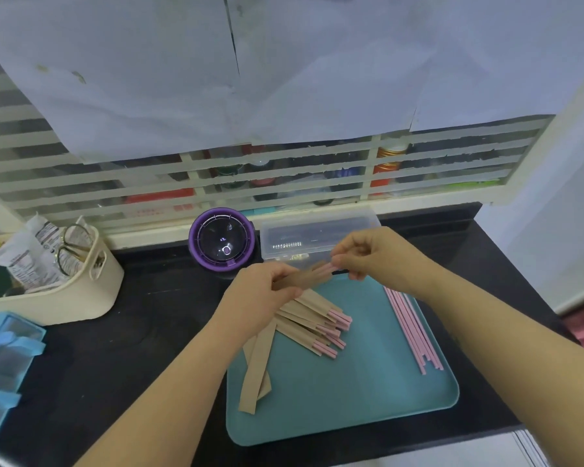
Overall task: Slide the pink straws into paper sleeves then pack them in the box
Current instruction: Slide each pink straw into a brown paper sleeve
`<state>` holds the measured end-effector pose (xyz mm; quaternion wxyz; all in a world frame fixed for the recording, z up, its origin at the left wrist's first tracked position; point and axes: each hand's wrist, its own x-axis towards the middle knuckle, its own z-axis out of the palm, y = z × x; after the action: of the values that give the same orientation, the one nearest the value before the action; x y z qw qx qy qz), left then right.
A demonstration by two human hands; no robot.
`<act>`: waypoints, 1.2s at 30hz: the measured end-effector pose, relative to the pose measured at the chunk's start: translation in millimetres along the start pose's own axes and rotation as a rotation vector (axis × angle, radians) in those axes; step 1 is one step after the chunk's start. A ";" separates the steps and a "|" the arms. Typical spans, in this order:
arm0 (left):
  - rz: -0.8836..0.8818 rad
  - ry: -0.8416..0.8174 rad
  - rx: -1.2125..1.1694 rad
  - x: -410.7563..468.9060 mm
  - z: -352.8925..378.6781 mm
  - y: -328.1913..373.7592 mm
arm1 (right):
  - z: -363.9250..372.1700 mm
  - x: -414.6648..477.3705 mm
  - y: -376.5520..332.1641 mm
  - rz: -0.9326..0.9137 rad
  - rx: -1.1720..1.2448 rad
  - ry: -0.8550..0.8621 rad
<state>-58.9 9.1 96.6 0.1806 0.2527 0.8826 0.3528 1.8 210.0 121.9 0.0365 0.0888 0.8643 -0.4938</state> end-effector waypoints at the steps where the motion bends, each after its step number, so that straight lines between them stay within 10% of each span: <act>1: -0.021 0.037 0.041 1.6 2.9 -9.0 | 4.1 2.3 10.4 0.042 0.012 0.018; 12: -0.373 0.097 0.089 -10.6 41.8 -102.8 | 69.5 10.1 105.5 0.538 0.621 0.306; 22: -0.416 -0.149 0.404 -10.9 80.2 -111.7 | 84.9 7.3 116.6 0.501 0.197 0.223; 36: -0.471 0.019 0.080 -10.0 72.2 -115.5 | 82.2 4.3 131.0 0.445 -0.105 0.321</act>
<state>-51.8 -30.2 -33.9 0.2395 0.0437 0.9321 0.2681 20.5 204.8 -31.6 0.0113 0.3516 0.8425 -0.4079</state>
